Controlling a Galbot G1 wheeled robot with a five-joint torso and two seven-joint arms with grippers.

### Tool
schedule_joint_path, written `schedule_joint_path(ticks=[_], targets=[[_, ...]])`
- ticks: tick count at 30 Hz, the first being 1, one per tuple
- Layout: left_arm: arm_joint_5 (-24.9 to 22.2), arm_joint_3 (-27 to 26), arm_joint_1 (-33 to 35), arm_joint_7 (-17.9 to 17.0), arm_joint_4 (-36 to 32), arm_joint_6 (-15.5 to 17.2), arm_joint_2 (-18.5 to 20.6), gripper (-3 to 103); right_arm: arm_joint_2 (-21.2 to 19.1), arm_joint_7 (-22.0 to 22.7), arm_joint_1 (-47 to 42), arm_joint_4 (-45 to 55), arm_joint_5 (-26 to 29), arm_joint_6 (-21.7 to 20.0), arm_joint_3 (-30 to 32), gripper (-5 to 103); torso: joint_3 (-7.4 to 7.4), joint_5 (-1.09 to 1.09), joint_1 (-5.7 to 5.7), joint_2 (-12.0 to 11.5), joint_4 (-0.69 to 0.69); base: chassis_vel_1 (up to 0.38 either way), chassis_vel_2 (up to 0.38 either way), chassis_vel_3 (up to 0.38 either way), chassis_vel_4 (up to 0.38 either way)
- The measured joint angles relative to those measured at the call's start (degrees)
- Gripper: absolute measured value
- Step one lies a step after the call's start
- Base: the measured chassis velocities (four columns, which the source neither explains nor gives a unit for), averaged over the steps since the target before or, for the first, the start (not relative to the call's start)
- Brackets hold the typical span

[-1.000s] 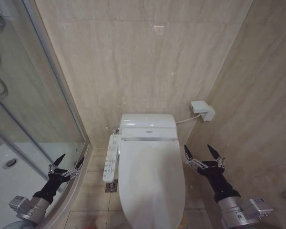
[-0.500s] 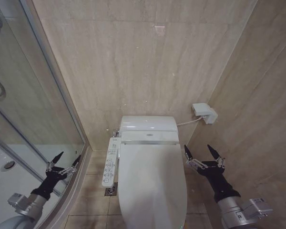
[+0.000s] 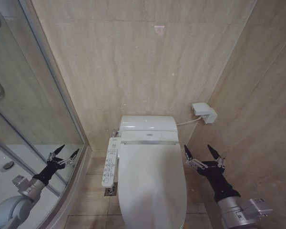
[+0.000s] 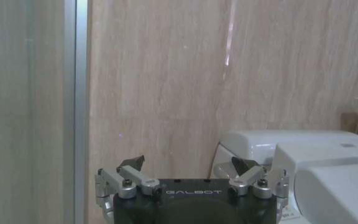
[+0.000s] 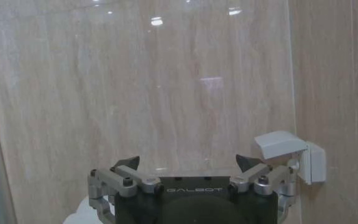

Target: Open the toilet lid, clean the toilet bowl with a toilet brush, close the toilet lid, and flush.

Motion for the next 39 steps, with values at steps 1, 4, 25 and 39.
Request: schedule_joint_path(ticks=[1, 4, 25, 39], targets=[[-0.22, 1.04, -1.07, 0.25, 1.07, -0.15, 0.29, 96, 0.0, 0.0, 0.0, 0.0, 0.0, 0.0, 0.0, 100, 0.0, 0.01, 0.0, 0.0, -0.03, 0.0, 0.0, 0.0, 0.0], [-0.95, 3.02, -3.17, 0.62, 2.92, -0.35, 0.8, 96, 0.0, 0.0, 0.0, 0.0, 0.0, 0.0, 0.0, 100, 0.0, 0.02, 0.0, 0.0, -0.02, 0.0, 0.0, 0.0, 0.0], [-3.65, 33.25, -39.96, 3.34, 32.59, -3.94, -1.34, 94, 0.0, 0.0, 0.0, 0.0, 0.0, 0.0, 0.0, 100, 0.01, 0.0, 0.01, 0.0, -0.04, 0.0, 0.0, 0.0, 0.0], [-3.58, 45.34, -54.83, 7.49, 45.12, -6.47, -7.27, 88, 0.0, 0.0, 0.0, 0.0, 0.0, 0.0, 0.0, 100, 0.0, 0.0, 0.0, 0.0, -0.02, 0.0, 0.0, 0.0, 0.0]])
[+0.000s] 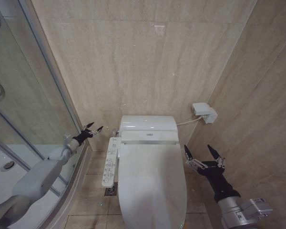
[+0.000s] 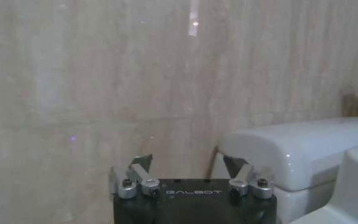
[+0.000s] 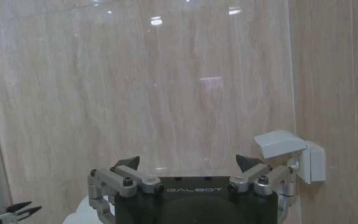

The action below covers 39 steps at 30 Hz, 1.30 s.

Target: Open the toilet lid, clean the toilet bowl with a toilet brush, close the toilet lid, and flush.

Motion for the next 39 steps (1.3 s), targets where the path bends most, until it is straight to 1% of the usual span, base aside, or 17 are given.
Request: schedule_joint_path(ticks=[1, 2, 3, 8, 9, 10, 13, 14, 16, 17, 18, 22, 24, 25, 31, 39], targets=[[0.16, 0.84, -0.8, 0.17, 0.7, -0.17, -0.9, 88, 0.0, 0.0, 0.0, 0.0, 0.0, 0.0, 0.0, 100, 0.0, 0.02, 0.0, 0.0, 0.01, 0.0, 0.0, 0.0, 0.0], [0.44, 1.54, -1.27, 0.28, 1.05, -0.26, -1.58, 88, 0.0, 0.0, 0.0, 0.0, 0.0, 0.0, 0.0, 100, -0.01, 0.04, -0.01, 0.0, -0.01, 0.0, 0.0, 0.0, 0.0], [0.84, 2.19, -1.49, 0.42, 1.2, -0.33, -2.11, 66, 0.0, 0.0, 0.0, 0.0, 0.0, 0.0, 0.0, 100, 0.0, 0.02, 0.0, 0.0, -0.01, 0.0, 0.0, 0.0, 0.0], [1.38, 2.99, -1.35, 1.65, 0.99, 0.36, -2.74, 66, 0.0, 0.0, 0.0, 0.0, 0.0, 0.0, 0.0, 100, 0.0, 0.02, 0.0, 0.0, -0.01, 0.0, 0.0, 0.0, 0.0], [1.47, 3.05, -1.19, 2.78, 1.05, 0.67, -2.92, 66, 0.0, 0.0, 0.0, 0.0, 0.0, 0.0, 0.0, 100, -0.01, 0.03, -0.01, 0.0, 0.01, 0.0, 0.0, 0.0, 0.0], [1.61, 3.04, -1.13, 3.85, 1.34, 0.69, -3.06, 42, 0.0, 0.0, 0.0, 0.0, 0.0, 0.0, 0.0, 100, 0.0, 0.02, -0.01, 0.0, 0.02, 0.0, 0.0, 0.0, 0.0], [2.53, 2.9, -1.09, 7.44, 2.68, -0.46, -3.05, 42, 0.0, 0.0, 0.0, 0.0, 0.0, 0.0, 0.0, 100, 0.0, 0.02, -0.01, 0.0, 0.01, 0.0, 0.0, 0.0, 0.0], [2.53, 2.9, -1.09, 7.44, 2.68, -0.46, -3.05, 42, 0.0, 0.0, 0.0, 0.0, 0.0, 0.0, 0.0, 100, 0.0, 0.02, -0.01, 0.0, 0.01, 0.0, 0.0, 0.0, 0.0], [3.69, 2.79, -1.19, 9.74, 3.85, -1.9, -2.99, 42, 0.0, 0.0, 0.0, 0.0, 0.0, 0.0, 0.0, 100, 0.0, 0.02, -0.01, 0.0, 0.01, 0.0, 0.0, 0.0, 0.0], [4.57, 2.53, -1.44, 11.3, 4.82, -2.46, -3.08, 15, 0.0, 0.0, 0.0, 0.0, 0.0, 0.0, 0.0, 100, 0.0, 0.02, -0.01, 0.0, 0.02, 0.0, 0.0, 0.0, 0.0], [4.57, 2.53, -1.44, 11.3, 4.82, -2.46, -3.08, 15, 0.0, 0.0, 0.0, 0.0, 0.0, 0.0, 0.0, 100, 0.0, 0.02, -0.01, 0.0, 0.02, 0.0, 0.0, 0.0, 0.0], [5.5, 2.52, -2.62, 14.47, 7.51, -2.99, -3.85, 15, 0.0, 0.0, 0.0, 0.0, 0.0, 0.0, 0.0, 100, 0.0, 0.02, -0.01, 0.0, 0.01, 0.0, 0.0, 0.0, 0.0], [5.53, 2.59, -3.04, 14.97, 8.32, -3.24, -4.29, 15, 0.0, 0.0, 0.0, 0.0, 0.0, 0.0, 0.0, 100, -0.01, 0.02, -0.01, 0.01, 0.01, 0.0, 0.0, 0.0, 0.0], [5.54, 2.63, -3.58, 15.53, 9.39, -3.56, -4.87, 0, 0.0, 0.0, 0.0, 0.0, -0.01, 0.0, 0.0, 100, -0.01, 0.02, -0.01, 0.01, 0.0, 0.0, 0.0, 0.0, 0.0], [5.73, 3.64, -5.58, 17.06, 13.65, -4.37, -6.94, 0, 0.0, 0.0, 0.0, 0.0, 0.0, 0.0, 0.0, 100, 0.0, 0.02, -0.01, 0.0, -0.01, 0.0, 0.0, 0.0, 0.0], [5.96, 3.56, -5.69, 17.73, 15.74, -4.6, -7.74, 0, 0.0, 0.0, 0.0, 0.0, 0.0, 0.0, 0.0, 100, -0.01, 0.02, -0.01, 0.01, 0.01, 0.0, 0.0, 0.0, 0.0]])
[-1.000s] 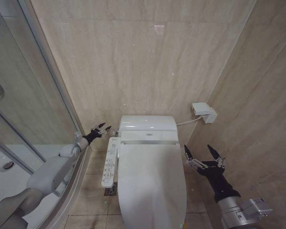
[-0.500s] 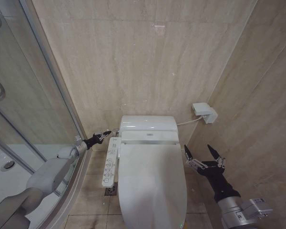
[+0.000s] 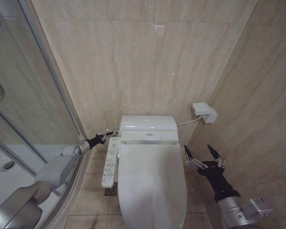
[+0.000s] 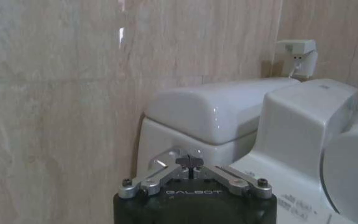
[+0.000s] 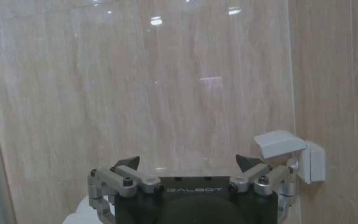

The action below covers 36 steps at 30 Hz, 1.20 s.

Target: Open the toilet lid, clean the toilet bowl with a toilet brush, close the toilet lid, and flush.

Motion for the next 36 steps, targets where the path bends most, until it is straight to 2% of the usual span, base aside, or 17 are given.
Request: schedule_joint_path(ticks=[15, 36], targets=[[1.45, -1.74, 0.31, 1.32, 3.85, -0.56, -1.32, 0, 0.0, 0.0, 0.0, 0.0, 0.0, 0.0, 0.0, 100, 0.0, -0.01, 0.0, 0.0, -0.01, 0.0, 0.0, 0.0, 0.0], [3.13, -2.68, -2.18, 1.61, 9.81, -0.76, -5.17, 0, 0.0, 0.0, 0.0, 0.0, 0.0, 0.0, 0.0, 100, 0.0, 0.0, 0.0, 0.0, -0.02, 0.0, 0.0, 0.0, 0.0]])
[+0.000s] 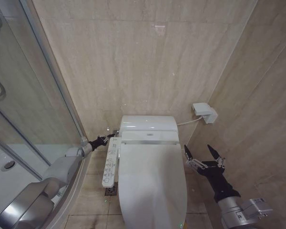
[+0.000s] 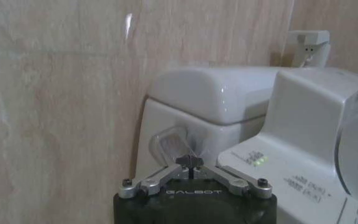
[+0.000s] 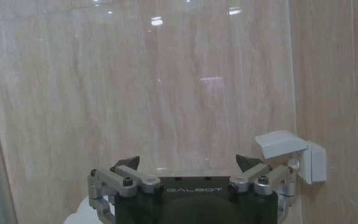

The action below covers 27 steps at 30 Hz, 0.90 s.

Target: Open the toilet lid, clean the toilet bowl with a toilet brush, close the toilet lid, and flush.

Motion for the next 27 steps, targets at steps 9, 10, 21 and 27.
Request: schedule_joint_path(ticks=[9, 10, 21, 27], targets=[[1.24, -1.44, -0.01, -0.47, 1.3, 0.74, -1.22, 0, 0.0, 0.0, 0.0, 0.0, 0.0, 0.0, 0.0, 100, 0.01, -0.02, 0.0, 0.0, 0.0, 0.0, 0.0, 0.0, 0.0], [1.34, -1.64, 0.05, -0.7, 1.38, 0.87, -1.36, 0, 0.0, 0.0, 0.0, 0.0, 0.0, 0.0, 0.0, 100, 0.01, -0.01, 0.0, 0.0, 0.0, 0.0, 0.0, 0.0, 0.0], [1.61, -3.68, 1.7, -2.99, 0.67, 0.93, -0.7, 0, 0.0, 0.0, 0.0, 0.0, 0.0, 0.0, 0.0, 100, 0.01, -0.01, 0.01, 0.0, 0.0, 0.0, 0.0, 0.0, 0.0], [0.71, -6.48, 3.71, -5.19, -2.04, -1.06, 0.37, 0, 0.0, 0.0, 0.0, 0.0, 0.0, 0.0, 0.0, 100, 0.01, -0.01, 0.01, 0.0, 0.0, 0.0, 0.0, 0.0, 0.0]])
